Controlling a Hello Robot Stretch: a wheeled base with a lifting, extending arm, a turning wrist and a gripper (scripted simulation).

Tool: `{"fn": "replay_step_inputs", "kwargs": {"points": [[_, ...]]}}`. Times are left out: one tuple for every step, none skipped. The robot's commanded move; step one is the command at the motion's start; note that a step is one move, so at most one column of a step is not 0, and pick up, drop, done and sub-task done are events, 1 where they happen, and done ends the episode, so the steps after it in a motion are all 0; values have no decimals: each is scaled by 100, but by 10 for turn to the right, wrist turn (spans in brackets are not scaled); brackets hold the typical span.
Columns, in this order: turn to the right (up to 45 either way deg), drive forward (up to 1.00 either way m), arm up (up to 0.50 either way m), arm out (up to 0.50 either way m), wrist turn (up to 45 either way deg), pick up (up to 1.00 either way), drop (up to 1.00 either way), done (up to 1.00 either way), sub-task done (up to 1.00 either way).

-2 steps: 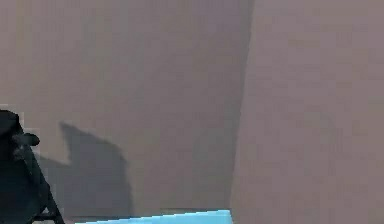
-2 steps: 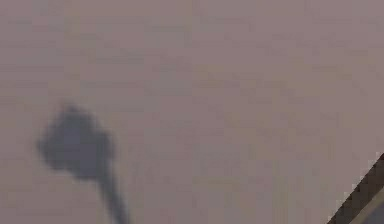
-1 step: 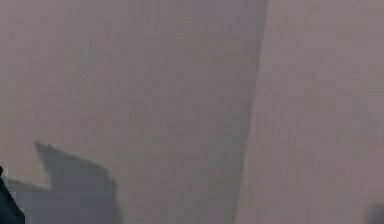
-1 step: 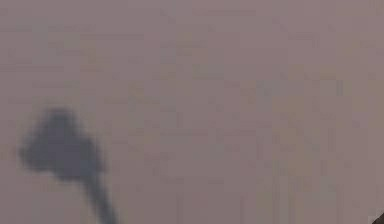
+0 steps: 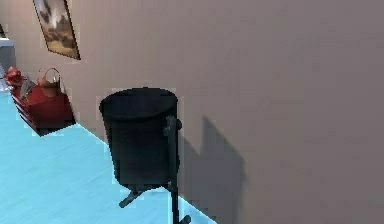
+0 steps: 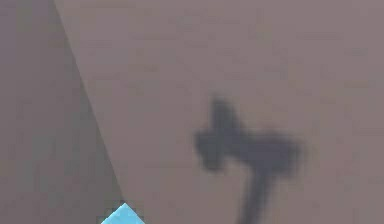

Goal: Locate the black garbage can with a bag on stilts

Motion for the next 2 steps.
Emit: {"fn": "replay_step_inputs", "kwargs": {"points": [[-120,0,0,0,0,0,0,0,0],[0,0,0,0,0,0,0,100,0]]}}
